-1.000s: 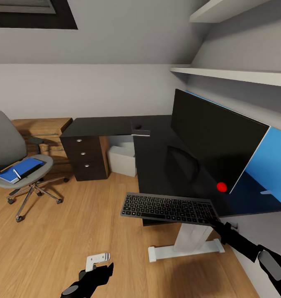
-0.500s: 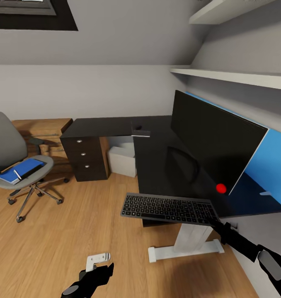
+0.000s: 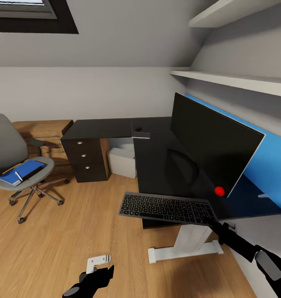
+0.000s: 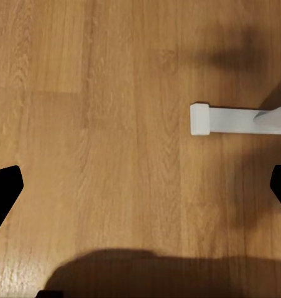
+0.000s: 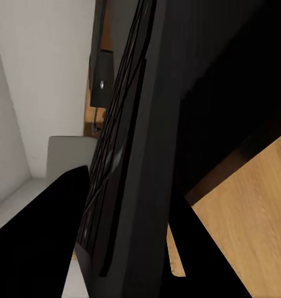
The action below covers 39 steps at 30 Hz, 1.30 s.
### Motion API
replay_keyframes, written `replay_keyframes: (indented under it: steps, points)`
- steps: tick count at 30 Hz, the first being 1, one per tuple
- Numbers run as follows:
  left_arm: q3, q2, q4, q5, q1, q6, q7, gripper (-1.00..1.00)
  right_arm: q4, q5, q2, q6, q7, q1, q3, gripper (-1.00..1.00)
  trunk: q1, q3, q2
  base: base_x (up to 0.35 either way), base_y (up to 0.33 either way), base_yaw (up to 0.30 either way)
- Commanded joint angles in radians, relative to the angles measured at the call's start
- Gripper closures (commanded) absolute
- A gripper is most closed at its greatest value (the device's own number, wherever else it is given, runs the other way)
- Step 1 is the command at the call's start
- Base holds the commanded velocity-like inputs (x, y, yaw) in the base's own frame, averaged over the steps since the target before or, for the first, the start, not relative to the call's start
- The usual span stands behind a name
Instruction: In the bedroom, organize the workspace by keeping the computer under the desk, ensuring the monitor is on the desk, placing the keyboard on the desk next to the monitor, placing the mouse on the desk next to the keyboard, moving the folder from the swivel chair onto the desk next to the mouse, stacking the notebook on top of the folder with the pen on top of the notebook, and positioning the swivel chair next to the desk.
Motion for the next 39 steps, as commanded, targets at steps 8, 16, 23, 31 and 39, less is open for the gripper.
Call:
replay_keyframes:
  steps: [8, 16, 23, 31, 39]
  points:
    - [0.0, 0.0, -0.001, 0.011, 0.0, 0.003, 0.004, -1.0, 0.003, -0.003, 0.013, 0.006, 0.001, -0.001, 0.0, 1.0, 0.0, -0.001, -0.001, 0.0, 0.0, 0.0]
    - [0.001, 0.0, 0.003, 0.011, 0.0, 0.003, 0.003, -1.0, 0.004, -0.003, 0.014, 0.007, 0.004, -0.001, -0.001, 1.0, 0.0, -0.001, -0.001, -0.082, 0.243, 0.0]
    - [0.0, 0.0, 0.027, 0.011, 0.0, 0.003, 0.003, -1.0, 0.006, -0.004, 0.015, 0.006, 0.003, -0.001, -0.001, 1.0, 0.0, -0.001, -0.001, -0.127, 0.213, 0.0]
    - [-0.003, -0.001, 0.044, 0.009, -0.001, 0.003, 0.003, -1.0, 0.006, -0.004, 0.017, 0.006, 0.003, -0.001, 0.001, 1.0, 0.0, -0.001, -0.001, -0.021, 0.034, 0.0]
    - [-0.006, -0.002, 0.048, 0.009, 0.0, 0.003, 0.003, -1.0, -0.003, -0.003, 0.017, 0.002, 0.003, 0.0, 0.002, 1.0, -0.023, 0.018, 0.041, 0.0, 0.0, 0.0]
